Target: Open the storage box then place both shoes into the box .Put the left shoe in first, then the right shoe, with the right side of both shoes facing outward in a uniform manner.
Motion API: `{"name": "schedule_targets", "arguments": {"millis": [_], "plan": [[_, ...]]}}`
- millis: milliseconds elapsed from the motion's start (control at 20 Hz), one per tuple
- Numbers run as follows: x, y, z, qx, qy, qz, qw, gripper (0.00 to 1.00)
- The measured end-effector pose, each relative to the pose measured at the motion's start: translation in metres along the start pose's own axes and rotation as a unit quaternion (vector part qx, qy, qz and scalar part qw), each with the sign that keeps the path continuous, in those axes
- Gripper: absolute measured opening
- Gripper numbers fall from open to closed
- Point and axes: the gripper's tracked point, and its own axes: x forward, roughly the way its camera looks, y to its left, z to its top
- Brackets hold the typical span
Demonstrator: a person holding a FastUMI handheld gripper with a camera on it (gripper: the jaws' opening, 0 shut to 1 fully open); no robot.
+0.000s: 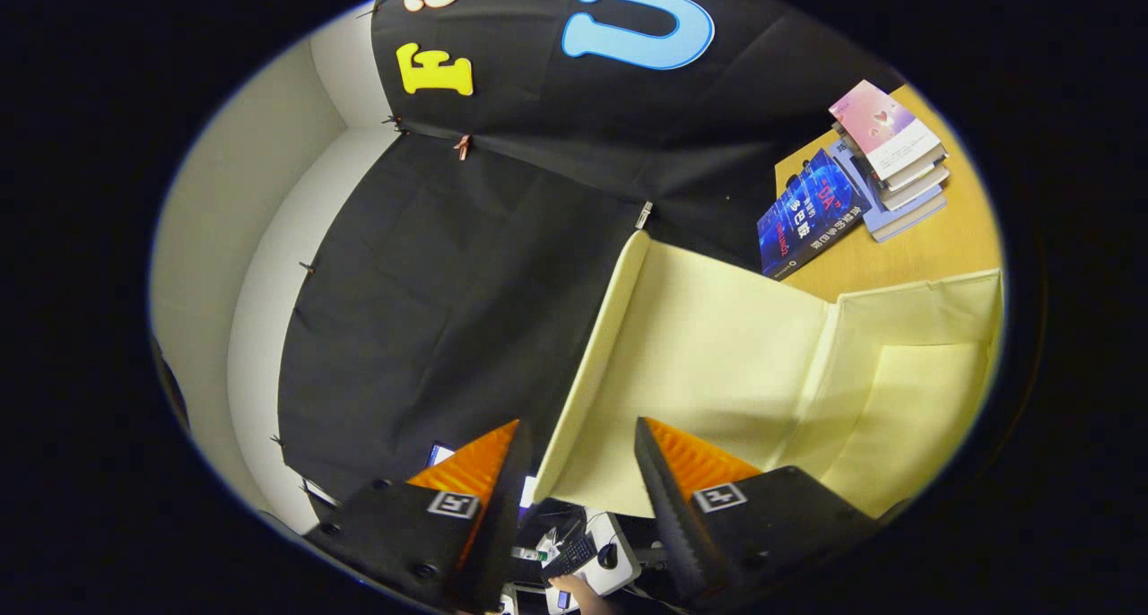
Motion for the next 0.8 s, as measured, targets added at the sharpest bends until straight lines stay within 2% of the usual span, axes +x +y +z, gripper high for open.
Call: {"name": "schedule_targets", "arguments": {"millis": [100, 150, 200, 250, 550, 700, 800], "plan": [[-0.002, -0.004, 0.000, 0.004, -0.002, -0.004, 1.000, 0.84], [-0.004, -0.006, 0.001, 0.007, -0.003, -0.005, 1.000, 0.85], [-0.008, -0.008, 0.003, 0.007, -0.007, -0.005, 1.000, 0.94], [-0.012, -0.009, 0.006, 0.004, -0.013, -0.007, 1.000, 0.96], [-0.066, -0.024, 0.017, -0.042, -0.032, -0.048, 0.997, 0.96], [-0.109, -0.047, 0.019, -0.073, -0.031, -0.107, 0.991, 0.96], [-0.145, -0.071, 0.028, -0.102, -0.044, -0.164, 0.980, 0.96]]}}
